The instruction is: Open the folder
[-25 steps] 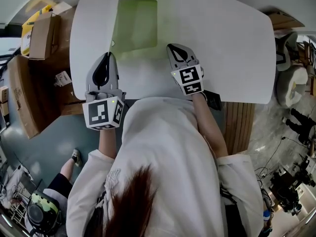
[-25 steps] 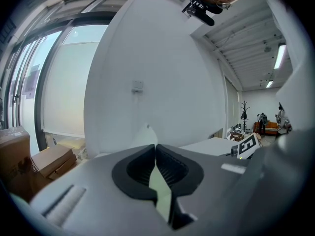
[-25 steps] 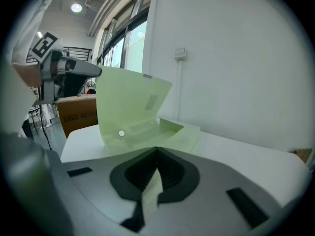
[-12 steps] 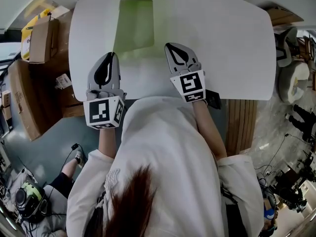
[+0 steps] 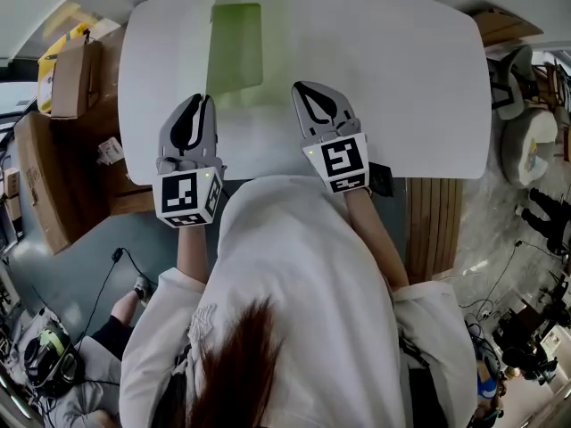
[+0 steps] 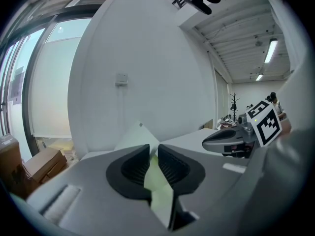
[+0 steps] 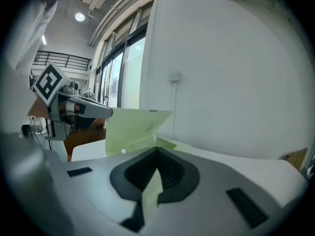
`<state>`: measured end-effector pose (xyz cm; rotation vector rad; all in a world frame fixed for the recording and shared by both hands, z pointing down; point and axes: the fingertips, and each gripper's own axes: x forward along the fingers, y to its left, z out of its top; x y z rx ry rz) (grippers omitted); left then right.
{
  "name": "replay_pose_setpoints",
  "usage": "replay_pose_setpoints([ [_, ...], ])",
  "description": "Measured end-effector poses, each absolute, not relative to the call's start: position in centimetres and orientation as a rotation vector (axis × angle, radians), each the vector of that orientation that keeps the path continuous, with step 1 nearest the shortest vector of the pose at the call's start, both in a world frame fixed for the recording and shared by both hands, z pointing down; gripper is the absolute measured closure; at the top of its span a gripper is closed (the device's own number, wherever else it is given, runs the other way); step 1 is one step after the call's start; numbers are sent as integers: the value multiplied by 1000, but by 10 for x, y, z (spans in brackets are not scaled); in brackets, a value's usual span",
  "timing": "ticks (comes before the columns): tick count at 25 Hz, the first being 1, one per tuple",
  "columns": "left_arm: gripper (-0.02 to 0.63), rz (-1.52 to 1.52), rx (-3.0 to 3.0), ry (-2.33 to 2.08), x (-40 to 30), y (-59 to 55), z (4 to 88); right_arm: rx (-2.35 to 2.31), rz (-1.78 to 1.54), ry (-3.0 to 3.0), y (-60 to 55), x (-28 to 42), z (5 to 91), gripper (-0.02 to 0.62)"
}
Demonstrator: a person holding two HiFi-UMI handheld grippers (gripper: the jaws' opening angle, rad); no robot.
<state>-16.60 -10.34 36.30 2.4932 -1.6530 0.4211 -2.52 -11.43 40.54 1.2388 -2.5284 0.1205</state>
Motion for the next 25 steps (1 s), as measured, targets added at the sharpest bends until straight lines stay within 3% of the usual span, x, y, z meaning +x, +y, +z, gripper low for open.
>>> replay_pose_setpoints([
  [8, 516, 482, 2518, -1613, -125, -103, 366, 1262, 107, -2542, -104, 10, 389, 591],
  [18, 515, 408, 2562, -1619, -87, -90, 342, 1288, 98, -2560, -90, 46, 377, 592],
  [25, 597, 354, 2553, -1652, -73, -71, 334, 1297, 78, -2585, -77, 63, 365, 592],
])
